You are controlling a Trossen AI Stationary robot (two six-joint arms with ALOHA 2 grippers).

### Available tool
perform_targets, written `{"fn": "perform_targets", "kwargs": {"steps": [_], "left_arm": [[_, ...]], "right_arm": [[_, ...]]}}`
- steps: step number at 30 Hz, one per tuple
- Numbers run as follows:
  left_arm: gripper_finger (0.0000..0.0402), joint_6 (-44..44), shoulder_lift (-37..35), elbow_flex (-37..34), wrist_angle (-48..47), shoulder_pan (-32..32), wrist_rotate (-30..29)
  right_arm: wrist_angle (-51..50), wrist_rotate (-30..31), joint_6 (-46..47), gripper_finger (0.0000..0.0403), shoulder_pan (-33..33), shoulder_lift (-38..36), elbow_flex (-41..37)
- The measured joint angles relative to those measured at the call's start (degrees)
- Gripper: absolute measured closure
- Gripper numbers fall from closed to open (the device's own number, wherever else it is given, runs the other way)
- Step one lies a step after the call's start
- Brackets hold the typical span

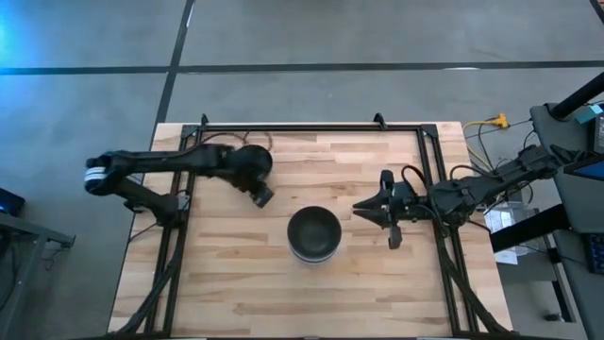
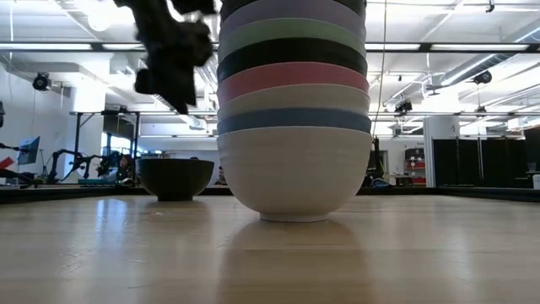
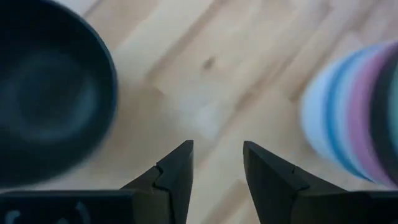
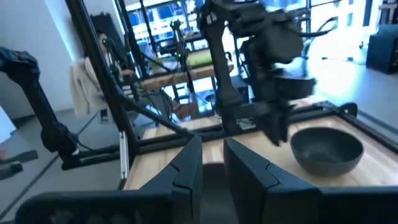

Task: Nest bowls inside each other
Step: Stack the black bowl on top of the black bowl

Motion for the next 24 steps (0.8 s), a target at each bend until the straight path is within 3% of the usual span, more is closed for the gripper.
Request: {"fn": "perform_targets", "kwargs": {"steps": [10,24], "left_arm": [[0.0277,8.46,17.78,10.8,-11.38,10.01,-1.34],[0.0277,12.18,22.71,10.71,-9.28,12.68,-1.68]], "right_arm": [[0.16,-1.33,8.77,0.0342,1.12,0.4,-1.54],[-2.8,-2.04,8.89,0.0342,2.65,0.58,-1.55]]}}
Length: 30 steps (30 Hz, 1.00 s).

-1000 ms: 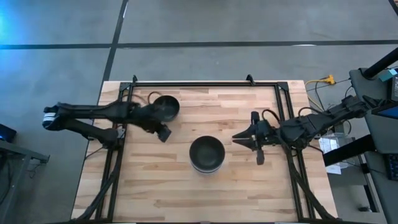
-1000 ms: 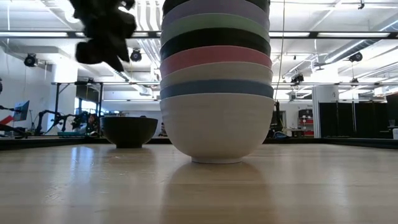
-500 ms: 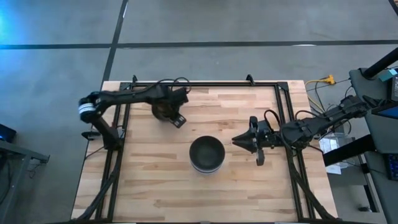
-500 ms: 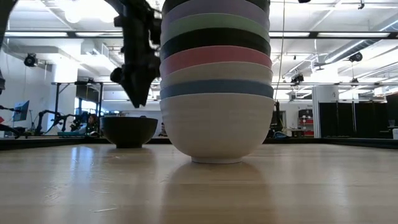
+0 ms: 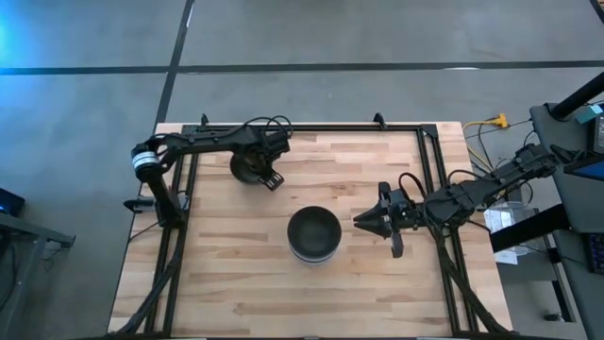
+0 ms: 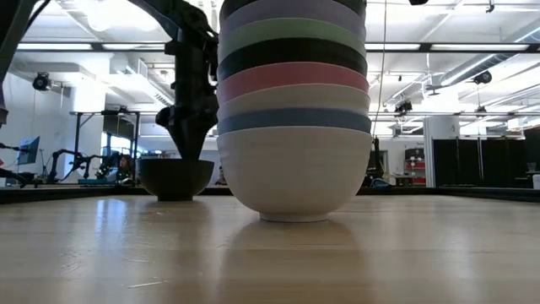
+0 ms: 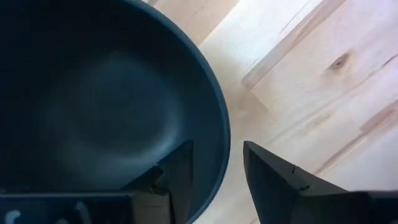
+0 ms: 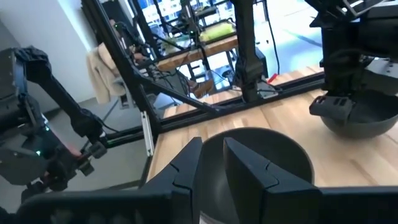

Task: Nest bowls inside each other
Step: Stack the black bowl on top of the black bowl

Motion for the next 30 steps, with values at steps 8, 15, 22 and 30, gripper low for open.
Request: {"fn": "perform_targets", "kwargs": {"steps": [8,15,22,30], "left_arm": [[0.0296,2.44,2.39,-0.15,-0.38,0.1,0.02],[0.0392,5.05,2.28,-0.17,-0.38,0.22,-0.38],[0.0399,6.52,1.43,0.27,-2.79,0.22,-0.21],[0.04,7.71,-9.48,0.37,-7.74,-0.56,1.29]], "right_arm": [[-1.9,-0.02,0.54,0.0342,0.11,0.0,-0.02],[-2.12,-0.22,3.39,0.0342,0.78,0.0,0.0],[-2.64,-0.22,7.16,0.0342,1.77,0.0,-0.01],[-0.94,2.0,9.49,0.0342,1.75,0.06,-0.01]]}}
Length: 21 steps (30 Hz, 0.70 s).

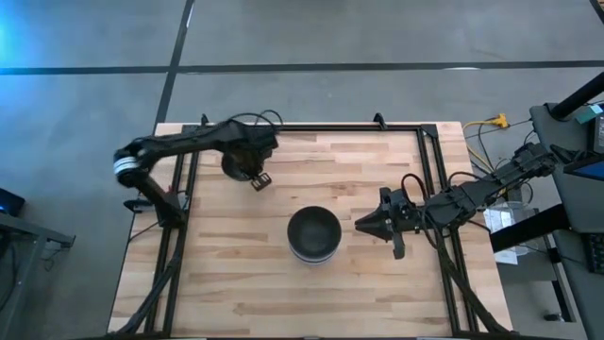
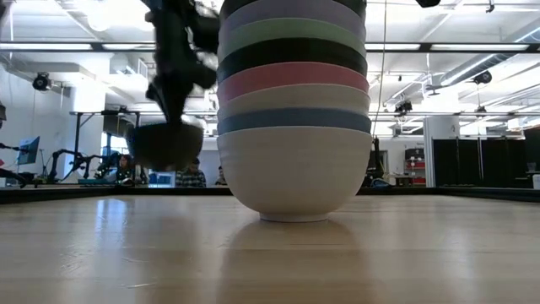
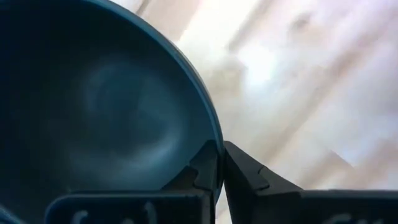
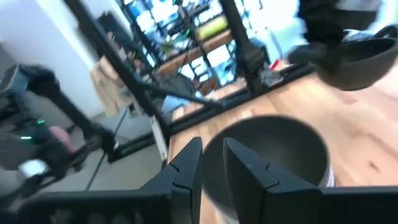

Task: Nest bowls inside each other
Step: Stack the black bowl on top of the black bowl

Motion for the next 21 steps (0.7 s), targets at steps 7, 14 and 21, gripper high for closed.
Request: {"fn": "perform_targets", "kwargs": {"steps": [7,14,21], "left_arm": [[0.0401,7.41,-18.05,-0.39,3.83,-7.39,19.53],[0.0401,13.61,-29.34,-0.43,10.19,-21.35,25.98],[0.0401,25.94,-29.18,1.62,17.6,-32.04,25.74]], "right_arm": [[15.9,6.02,-5.99,0.0342,0.45,0.09,-0.3],[33.04,6.07,-25.33,0.0342,0.52,2.79,-0.61],[33.26,6.11,-21.3,0.0342,0.48,7.06,-0.65]]}}
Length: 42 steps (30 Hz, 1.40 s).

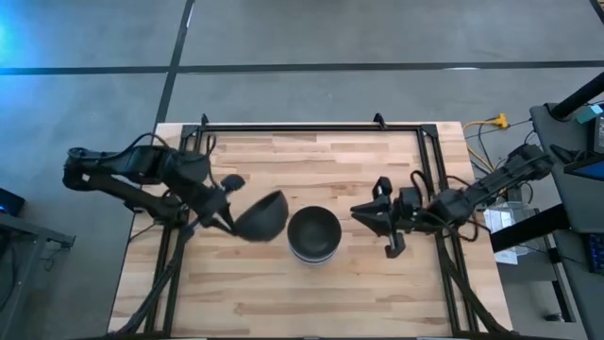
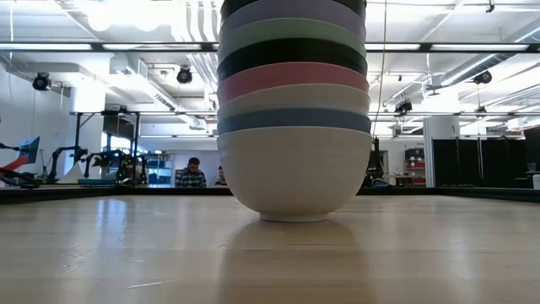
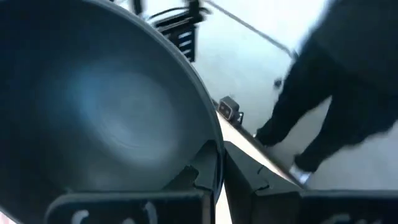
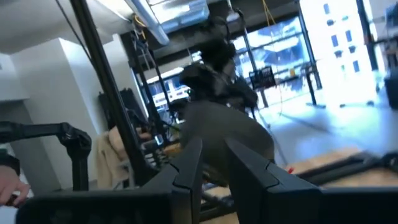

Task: Nest bowls inside each other
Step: Stack the black bowl on top of the black bowl

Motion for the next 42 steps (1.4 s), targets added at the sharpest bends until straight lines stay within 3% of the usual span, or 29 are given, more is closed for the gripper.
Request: {"fn": "perform_targets", "kwargs": {"steps": [3,5,9,13,20,24,28,34,42], "left_arm": [[0.0401,10.95,3.97,3.2,-1.43,-4.03,-1.29],[0.0401,16.35,7.54,6.45,-2.42,-6.45,-5.61],[0.0401,22.57,16.17,16.17,-12.01,-9.4,-16.28],[0.0401,26.86,25.27,26.66,-22.15,-9.81,-20.86],[0.0401,27.12,37.81,41.71,-26.67,-9.82,-24.5],[0.0401,22.86,45.22,50.07,-26.83,-9.78,-24.61],[0.0402,20.64,53.04,57.88,-31.37,-9.74,-24.64],[0.0402,12.02,56.56,56.86,-32.48,-9.79,-26.57],[0.0402,6.72,56.12,58.04,-34.24,-9.56,-30.67]], "right_arm": [[0.19,0.0,4.36,0.0342,0.0,1.77,0.0],[0.08,-0.02,6.94,0.0342,0.0,2.79,0.0],[-0.11,-0.03,10.38,0.0342,0.0,3.67,0.0],[-4.03,-0.11,12.62,0.0342,0.36,2.71,-0.02],[-21.19,-0.15,12.52,0.0345,1.76,-4.81,-0.04],[-32.52,-0.19,15.09,0.035,2.3,-12.38,-0.04],[-43.8,-4.66,18.91,0.0353,2.28,-19.65,-0.04],[-52.69,-12.55,19.64,0.0355,2.27,-26.81,-0.04],[-56.24,-13.73,17.09,0.0355,2.27,-29.79,-0.26]]}}
